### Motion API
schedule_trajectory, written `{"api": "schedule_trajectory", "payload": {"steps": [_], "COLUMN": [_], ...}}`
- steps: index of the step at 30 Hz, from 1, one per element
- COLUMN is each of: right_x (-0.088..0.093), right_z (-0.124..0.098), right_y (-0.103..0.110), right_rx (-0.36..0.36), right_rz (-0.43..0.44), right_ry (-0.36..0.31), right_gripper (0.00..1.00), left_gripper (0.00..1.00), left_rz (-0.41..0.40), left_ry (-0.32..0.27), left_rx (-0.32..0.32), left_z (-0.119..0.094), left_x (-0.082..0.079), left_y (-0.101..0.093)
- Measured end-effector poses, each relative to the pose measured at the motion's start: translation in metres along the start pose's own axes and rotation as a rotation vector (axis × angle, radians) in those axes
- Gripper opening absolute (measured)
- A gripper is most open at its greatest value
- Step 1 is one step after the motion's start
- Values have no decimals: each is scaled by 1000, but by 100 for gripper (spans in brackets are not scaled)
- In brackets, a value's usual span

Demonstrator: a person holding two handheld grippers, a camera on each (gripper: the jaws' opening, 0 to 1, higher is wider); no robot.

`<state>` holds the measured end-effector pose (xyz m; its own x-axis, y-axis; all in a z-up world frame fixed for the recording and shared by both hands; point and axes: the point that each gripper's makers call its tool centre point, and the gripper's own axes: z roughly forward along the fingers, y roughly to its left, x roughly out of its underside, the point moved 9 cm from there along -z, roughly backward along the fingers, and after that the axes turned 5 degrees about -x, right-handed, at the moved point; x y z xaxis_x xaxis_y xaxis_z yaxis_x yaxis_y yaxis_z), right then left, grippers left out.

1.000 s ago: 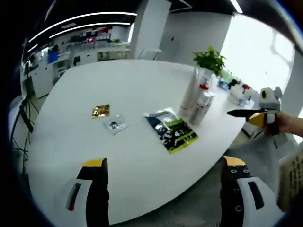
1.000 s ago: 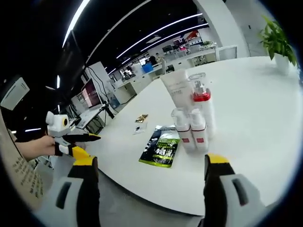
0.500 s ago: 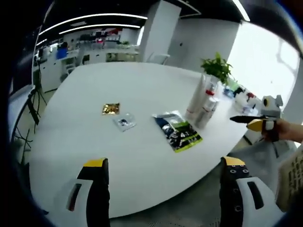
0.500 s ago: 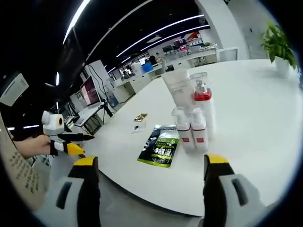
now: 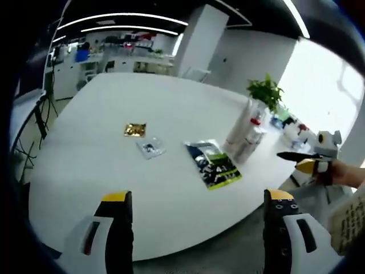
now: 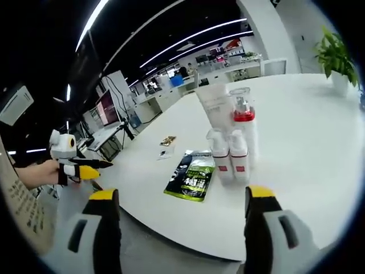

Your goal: Arrange the skincare products in the storage area until every visible bottle or jar stands upright without overlapping.

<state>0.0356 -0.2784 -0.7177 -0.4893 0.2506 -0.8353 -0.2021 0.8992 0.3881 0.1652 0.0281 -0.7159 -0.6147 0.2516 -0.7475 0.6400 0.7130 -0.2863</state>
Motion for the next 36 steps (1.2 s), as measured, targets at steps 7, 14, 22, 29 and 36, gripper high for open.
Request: {"api": "schedule_trajectory", "payload": {"steps": [7,14,22,29,36], "right_x": [1,3,6,7,9], "right_z": [0,4,6,7,8], "right_y": [-3,-6,-8,-10,-12], "right_rx": [5,17,60,86,99], "right_rz": [1,-14,-33,-35,-23], "right_ry": [0,14,30,38,54], "right_gripper": [92,92,91,92,91], "left_gripper": [93,92,90,85,84], "left_rz": [-9,2,9,-2,-13], "left_ry": [26,36,42,75,105], "left_rx": [-26,-93,-143,-202,-253], "left_z": [11,26,46,71,99], "left_x": [-2,-10,-23,-27,-28], "left_y": [-1,5,6,9,19]}}
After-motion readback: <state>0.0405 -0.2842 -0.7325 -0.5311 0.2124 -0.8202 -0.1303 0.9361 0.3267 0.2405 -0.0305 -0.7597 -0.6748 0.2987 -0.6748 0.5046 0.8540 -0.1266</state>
